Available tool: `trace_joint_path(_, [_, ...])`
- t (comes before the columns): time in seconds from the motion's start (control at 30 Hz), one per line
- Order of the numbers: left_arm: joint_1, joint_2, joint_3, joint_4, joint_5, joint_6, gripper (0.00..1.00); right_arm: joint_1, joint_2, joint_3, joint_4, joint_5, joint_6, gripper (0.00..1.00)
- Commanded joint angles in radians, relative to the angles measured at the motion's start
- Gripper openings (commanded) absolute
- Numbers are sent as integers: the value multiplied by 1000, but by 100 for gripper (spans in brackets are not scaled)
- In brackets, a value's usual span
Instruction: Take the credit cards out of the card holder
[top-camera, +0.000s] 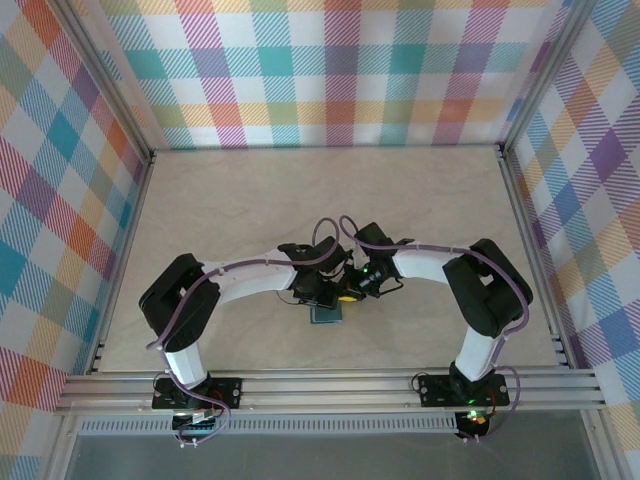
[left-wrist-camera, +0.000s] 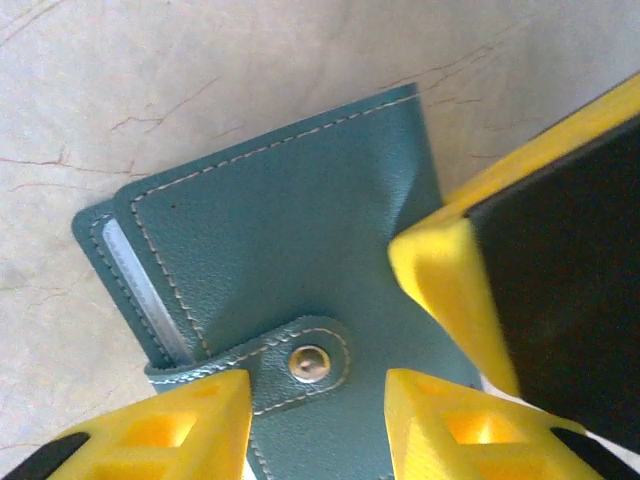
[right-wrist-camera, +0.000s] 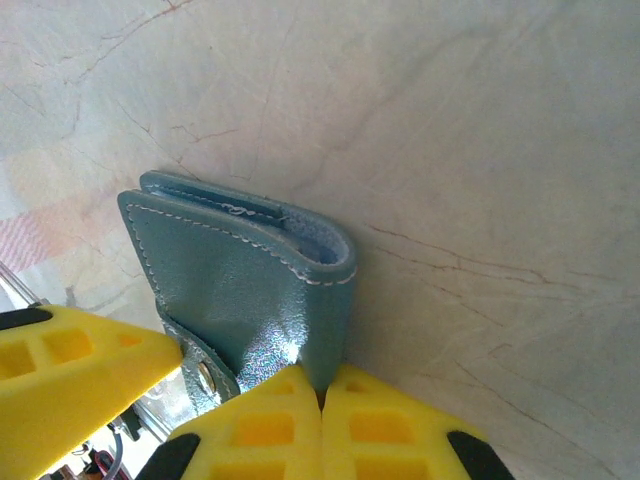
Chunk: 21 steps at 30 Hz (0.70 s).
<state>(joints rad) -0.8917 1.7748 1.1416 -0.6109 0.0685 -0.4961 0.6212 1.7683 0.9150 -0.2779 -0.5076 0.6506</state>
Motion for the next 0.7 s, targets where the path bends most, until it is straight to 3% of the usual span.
trace_joint_path(0.0, [7, 54, -2, -41, -45, 25, 39, -3, 20, -5, -20, -8, 5, 0])
trace_joint_path(0.37, [-15, 123, 28, -77, -112, 48, 36, -3, 21, -1, -31, -5, -3, 0])
trace_joint_path(0.67, [-15, 80, 28, -76, -144, 48, 12, -3, 21, -1, -45, 4, -18, 0])
